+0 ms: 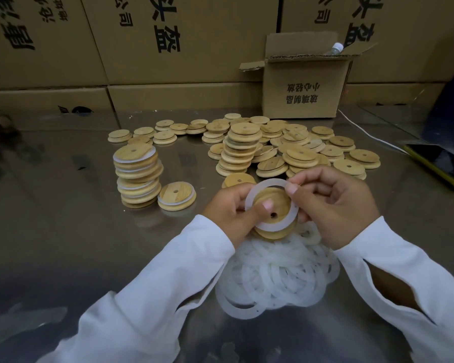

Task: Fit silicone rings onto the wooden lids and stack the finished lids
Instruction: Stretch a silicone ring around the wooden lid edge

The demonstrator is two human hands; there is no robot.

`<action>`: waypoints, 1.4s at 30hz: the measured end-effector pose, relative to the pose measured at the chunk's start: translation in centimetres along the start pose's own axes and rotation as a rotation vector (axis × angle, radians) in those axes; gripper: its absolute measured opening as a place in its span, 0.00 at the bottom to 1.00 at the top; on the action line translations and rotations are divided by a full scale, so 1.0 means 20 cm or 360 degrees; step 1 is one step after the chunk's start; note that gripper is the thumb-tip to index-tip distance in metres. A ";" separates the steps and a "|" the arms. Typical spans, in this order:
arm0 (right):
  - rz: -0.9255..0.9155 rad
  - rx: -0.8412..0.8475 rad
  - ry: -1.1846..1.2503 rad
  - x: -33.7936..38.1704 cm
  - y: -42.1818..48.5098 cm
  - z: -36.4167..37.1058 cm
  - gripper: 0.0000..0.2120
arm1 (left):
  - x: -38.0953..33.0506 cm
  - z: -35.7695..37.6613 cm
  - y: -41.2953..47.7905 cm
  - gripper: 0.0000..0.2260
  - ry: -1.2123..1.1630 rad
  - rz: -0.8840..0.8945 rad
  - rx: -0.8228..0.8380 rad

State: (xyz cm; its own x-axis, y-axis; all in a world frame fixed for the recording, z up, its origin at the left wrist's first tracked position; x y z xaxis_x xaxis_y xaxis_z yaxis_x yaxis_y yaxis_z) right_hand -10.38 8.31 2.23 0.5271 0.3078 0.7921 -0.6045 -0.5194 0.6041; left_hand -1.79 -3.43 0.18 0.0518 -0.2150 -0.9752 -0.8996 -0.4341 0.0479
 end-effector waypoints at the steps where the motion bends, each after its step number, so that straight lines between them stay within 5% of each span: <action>1: -0.0013 0.0008 -0.0033 0.00 0.00 0.00 0.07 | -0.01 0.00 0.00 0.08 0.0010 0.0013 0.0005; 17: 0.0314 0.0020 0.0065 -0.06 0.01 -0.03 0.01 | -0.01 -0.01 -0.01 0.07 -0.0087 0.0117 -0.0074; 23: 0.0391 0.0031 0.0137 -0.06 0.02 -0.03 0.10 | -0.04 -0.02 -0.01 0.08 -0.0125 0.0176 -0.0023; 42: 0.0103 0.0014 0.0039 -0.02 0.00 -0.02 0.06 | 0.00 -0.01 0.00 0.15 -0.0771 -0.0208 0.0229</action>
State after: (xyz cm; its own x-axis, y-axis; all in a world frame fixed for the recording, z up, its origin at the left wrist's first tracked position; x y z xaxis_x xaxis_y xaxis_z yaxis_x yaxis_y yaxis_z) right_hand -10.81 8.49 2.06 0.4722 0.2927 0.8315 -0.6317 -0.5455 0.5508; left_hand -1.66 -3.57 0.22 -0.0084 0.2773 -0.9607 -0.9512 -0.2985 -0.0779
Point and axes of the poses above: each hand's wrist, its own y-axis towards the middle knuckle, its own z-axis out of the palm, x = y × z, the point moved 4 cm from there along y, towards the middle knuckle, and after that the axes turned 13 degrees about -z, right-handed, at the moved point
